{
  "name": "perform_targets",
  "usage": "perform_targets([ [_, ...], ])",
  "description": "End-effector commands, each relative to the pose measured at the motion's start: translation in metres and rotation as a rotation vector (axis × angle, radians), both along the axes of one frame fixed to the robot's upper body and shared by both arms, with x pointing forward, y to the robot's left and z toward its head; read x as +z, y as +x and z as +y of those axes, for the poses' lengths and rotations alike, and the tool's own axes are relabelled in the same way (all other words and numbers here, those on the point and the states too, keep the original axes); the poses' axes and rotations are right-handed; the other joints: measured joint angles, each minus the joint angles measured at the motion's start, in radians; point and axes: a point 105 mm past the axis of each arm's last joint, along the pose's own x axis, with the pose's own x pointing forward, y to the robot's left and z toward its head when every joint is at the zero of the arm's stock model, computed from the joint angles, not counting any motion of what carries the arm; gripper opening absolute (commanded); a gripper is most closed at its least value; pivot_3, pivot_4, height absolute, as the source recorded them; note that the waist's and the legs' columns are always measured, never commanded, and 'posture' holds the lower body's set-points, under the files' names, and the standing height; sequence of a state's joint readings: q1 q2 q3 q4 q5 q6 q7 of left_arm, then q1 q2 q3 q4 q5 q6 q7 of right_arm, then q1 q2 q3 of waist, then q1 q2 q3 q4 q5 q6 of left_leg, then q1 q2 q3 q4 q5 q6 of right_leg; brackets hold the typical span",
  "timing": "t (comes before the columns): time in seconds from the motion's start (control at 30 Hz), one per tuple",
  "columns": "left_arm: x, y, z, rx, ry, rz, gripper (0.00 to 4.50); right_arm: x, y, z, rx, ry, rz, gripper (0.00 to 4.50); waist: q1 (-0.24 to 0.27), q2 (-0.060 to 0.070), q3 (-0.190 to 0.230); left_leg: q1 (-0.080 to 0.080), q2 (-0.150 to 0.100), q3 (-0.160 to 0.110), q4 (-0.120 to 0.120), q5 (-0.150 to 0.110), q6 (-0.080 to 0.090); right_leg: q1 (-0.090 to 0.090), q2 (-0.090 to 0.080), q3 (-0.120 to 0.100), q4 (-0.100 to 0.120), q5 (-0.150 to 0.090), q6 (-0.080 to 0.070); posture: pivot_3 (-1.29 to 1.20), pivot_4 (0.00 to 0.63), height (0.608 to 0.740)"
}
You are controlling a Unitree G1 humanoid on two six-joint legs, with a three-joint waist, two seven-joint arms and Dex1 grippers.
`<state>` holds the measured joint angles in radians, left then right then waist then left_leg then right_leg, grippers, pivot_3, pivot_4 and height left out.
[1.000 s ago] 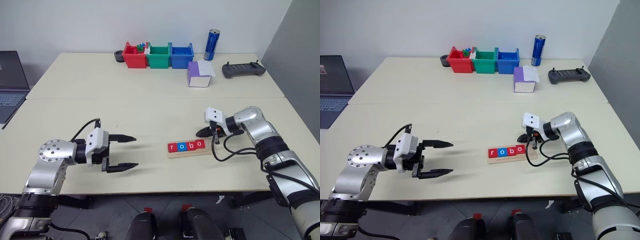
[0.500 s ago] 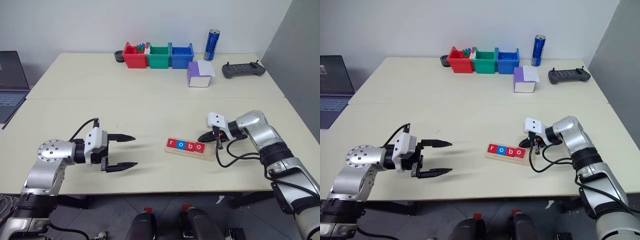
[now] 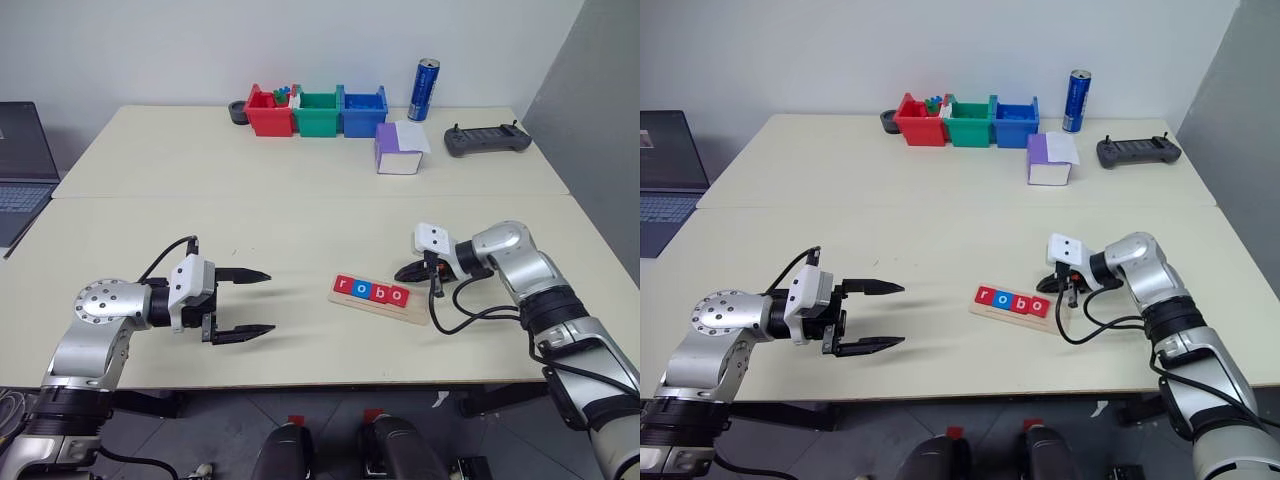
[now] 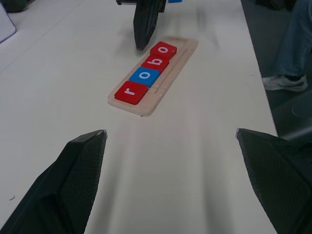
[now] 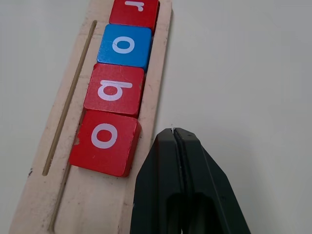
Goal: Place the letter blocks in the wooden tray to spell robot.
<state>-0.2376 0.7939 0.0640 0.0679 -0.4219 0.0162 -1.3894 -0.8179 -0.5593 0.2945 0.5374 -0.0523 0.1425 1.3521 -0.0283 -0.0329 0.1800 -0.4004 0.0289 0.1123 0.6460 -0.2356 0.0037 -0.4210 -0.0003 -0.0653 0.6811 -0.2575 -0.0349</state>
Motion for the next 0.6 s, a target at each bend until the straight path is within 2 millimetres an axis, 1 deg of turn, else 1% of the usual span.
perform_targets([
  [0.03,0.011,0.000,0.003,0.000,0.008,-0.041,4.50,0.017,-0.004,0.001,0.026,0.031,-0.036,0.04,0.000,0.000,0.000,0.000,0.000,0.000,0.000,0.000,0.000,0.000,0.000,0.000,0.000,0.000,0.000,0.00,0.150,0.740],
  [0.17,0.011,0.000,0.003,-0.002,0.006,-0.042,4.50,0.008,-0.006,0.000,0.020,0.013,-0.019,0.04,0.000,0.000,0.000,0.000,0.000,0.000,0.000,-0.001,0.001,0.000,0.000,0.000,0.000,0.000,0.000,0.00,0.150,0.740],
  [0.6,0.011,0.001,0.004,0.000,0.008,-0.045,4.50,0.001,-0.014,0.007,0.044,0.014,0.007,0.04,0.000,0.000,0.000,0.000,0.000,0.000,0.000,-0.002,0.003,0.000,0.000,0.000,0.000,0.000,0.000,0.00,0.150,0.740],
])
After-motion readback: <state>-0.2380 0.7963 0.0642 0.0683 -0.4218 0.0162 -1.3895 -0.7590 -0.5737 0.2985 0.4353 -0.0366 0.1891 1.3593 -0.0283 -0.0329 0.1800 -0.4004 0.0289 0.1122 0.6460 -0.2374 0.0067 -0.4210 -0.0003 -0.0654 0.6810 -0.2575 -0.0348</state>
